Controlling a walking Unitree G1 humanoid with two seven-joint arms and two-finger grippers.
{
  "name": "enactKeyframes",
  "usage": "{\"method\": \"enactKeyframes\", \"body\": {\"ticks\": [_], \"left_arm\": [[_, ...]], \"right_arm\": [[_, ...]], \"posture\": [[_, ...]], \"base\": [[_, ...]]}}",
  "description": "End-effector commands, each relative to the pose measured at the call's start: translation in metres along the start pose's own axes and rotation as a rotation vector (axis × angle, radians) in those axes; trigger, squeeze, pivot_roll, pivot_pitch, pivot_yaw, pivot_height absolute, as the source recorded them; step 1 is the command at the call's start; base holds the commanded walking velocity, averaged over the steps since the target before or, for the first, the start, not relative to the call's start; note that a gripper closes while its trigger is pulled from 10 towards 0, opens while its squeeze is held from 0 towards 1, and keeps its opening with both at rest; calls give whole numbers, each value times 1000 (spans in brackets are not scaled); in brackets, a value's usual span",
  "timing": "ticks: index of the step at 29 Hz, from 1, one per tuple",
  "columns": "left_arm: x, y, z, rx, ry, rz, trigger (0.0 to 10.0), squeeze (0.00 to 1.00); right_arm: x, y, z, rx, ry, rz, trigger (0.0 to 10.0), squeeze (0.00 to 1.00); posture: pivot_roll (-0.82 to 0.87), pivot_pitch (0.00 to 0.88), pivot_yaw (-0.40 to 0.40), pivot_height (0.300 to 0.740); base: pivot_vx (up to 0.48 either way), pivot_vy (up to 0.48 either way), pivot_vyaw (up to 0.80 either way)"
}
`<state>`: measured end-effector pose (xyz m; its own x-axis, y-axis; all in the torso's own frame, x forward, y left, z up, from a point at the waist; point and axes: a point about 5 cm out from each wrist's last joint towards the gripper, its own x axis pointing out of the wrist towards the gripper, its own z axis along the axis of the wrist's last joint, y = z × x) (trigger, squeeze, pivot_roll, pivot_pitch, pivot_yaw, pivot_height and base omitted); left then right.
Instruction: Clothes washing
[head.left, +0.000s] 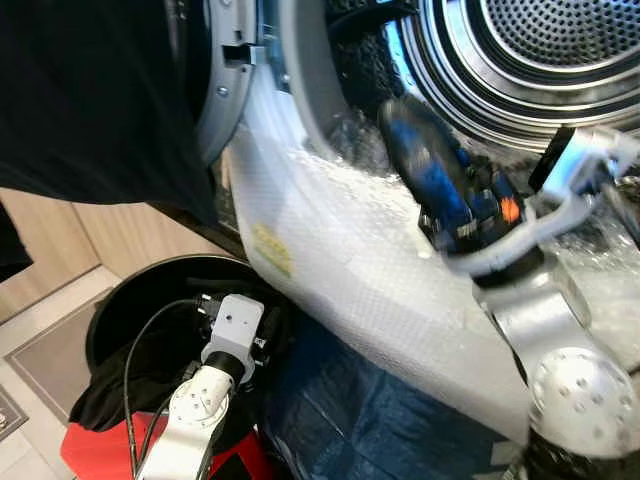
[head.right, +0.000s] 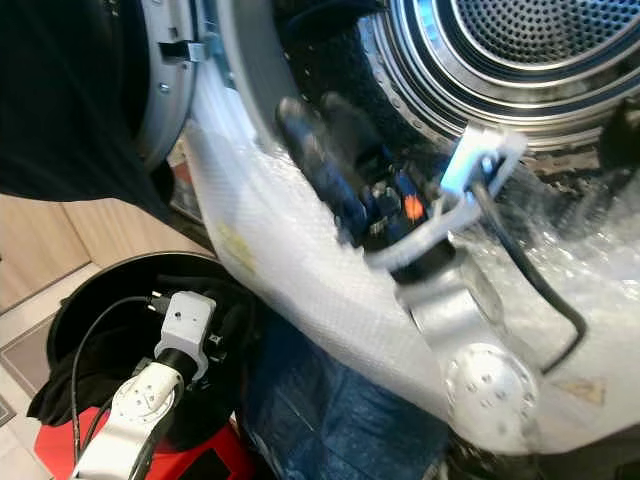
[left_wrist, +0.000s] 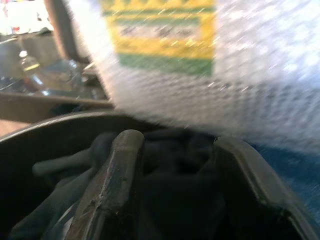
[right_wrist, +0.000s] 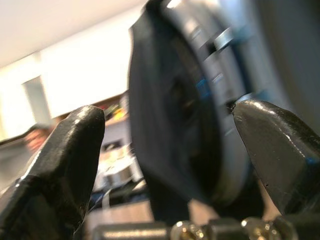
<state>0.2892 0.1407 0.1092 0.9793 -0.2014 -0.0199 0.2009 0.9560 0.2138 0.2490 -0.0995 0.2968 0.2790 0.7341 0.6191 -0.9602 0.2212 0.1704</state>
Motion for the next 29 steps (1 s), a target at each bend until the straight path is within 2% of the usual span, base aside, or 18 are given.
{"method": "enactKeyframes", "body": {"ticks": [1, 5, 7, 8, 10, 12, 16, 17, 19, 20, 21, 22, 23, 26, 29], "left_arm": [[-1, 0, 2, 4, -6, 1, 10000, 0], [-3, 4, 0, 3, -2, 26, 10000, 0], [-4, 5, -1, -4, 2, 34, 10000, 0], [-4, 5, -1, -4, 2, 34, 10000, 0], [-3, 5, 2, -5, -6, 33, 10000, 0], [-2, 5, 2, -5, -9, 35, 10000, 0], [-2, 7, 4, -5, -17, 44, 10000, 0], [-2, 8, 4, -3, -18, 47, 10000, 0], [-1, 9, 4, -1, -18, 50, 10000, 0], [-1, 10, 4, 1, -19, 51, 10000, 0], [-1, 10, 4, 1, -19, 51, 10000, 0], [-1, 11, 4, 3, -19, 53, 10000, 0], [-2, 11, 4, 3, -19, 54, 10000, 0], [-2, 11, 5, 1, -19, 56, 10000, 0], [-2, 11, 4, 1, -17, 54, 10000, 0]], "right_arm": [[0, 10, 2, -8, 20, 76, 10000, 0], [-13, 15, -10, -3, 95, 128, 10000, 0], [-27, 16, -29, -1, 205, 132, 10000, 0], [-27, 16, -29, -1, 205, 132, 10000, 0], [-53, 18, -64, 16, 400, 136, 10000, 0], [-59, 18, -71, 33, 425, 135, 10000, 0], [-87, 8, -98, 83, 558, 48, 10000, 0], [-101, 3, -111, 92, 619, 4, 10000, 0], [-118, -3, -126, 96, 709, -44, 10000, 0], [-136, -4, -139, 111, 795, -62, 10000, 0], [-136, -4, -139, 111, 795, -62, 10000, 0], [-156, -4, -151, 125, 885, -88, 10000, 0], [-165, -5, -156, 121, 927, -105, 10000, 0], [-186, -15, -166, 87, 1000, -206, 10000, 0], [-217, -24, -183, 98, 1066, -332, 10000, 0]], "posture": [[90, 21, -95, 740], [87, 34, -95, 740], [88, 34, -93, 740], [88, 34, -93, 740], [87, 37, -90, 740], [88, 33, -89, 740], [89, 31, -86, 740], [95, 26, -86, 740], [96, 26, -85, 740], [101, 26, -85, 740], [101, 26, -85, 740], [100, 28, -84, 740], [100, 28, -84, 740], [97, 35, -81, 740], [93, 39, -77, 740]], "base": [[0, 0, 0], [0, 0, 0], [0, 0, 0], [0, 0, 0], [0, 0, 0], [0, 0, 0], [0, 0, 0], [0, 0, 0], [0, 0, 0], [0, 0, 0], [0, 0, 0], [0, 0, 0], [0, 0, 0], [0, 0, 0], [0, 0, 0]]}}
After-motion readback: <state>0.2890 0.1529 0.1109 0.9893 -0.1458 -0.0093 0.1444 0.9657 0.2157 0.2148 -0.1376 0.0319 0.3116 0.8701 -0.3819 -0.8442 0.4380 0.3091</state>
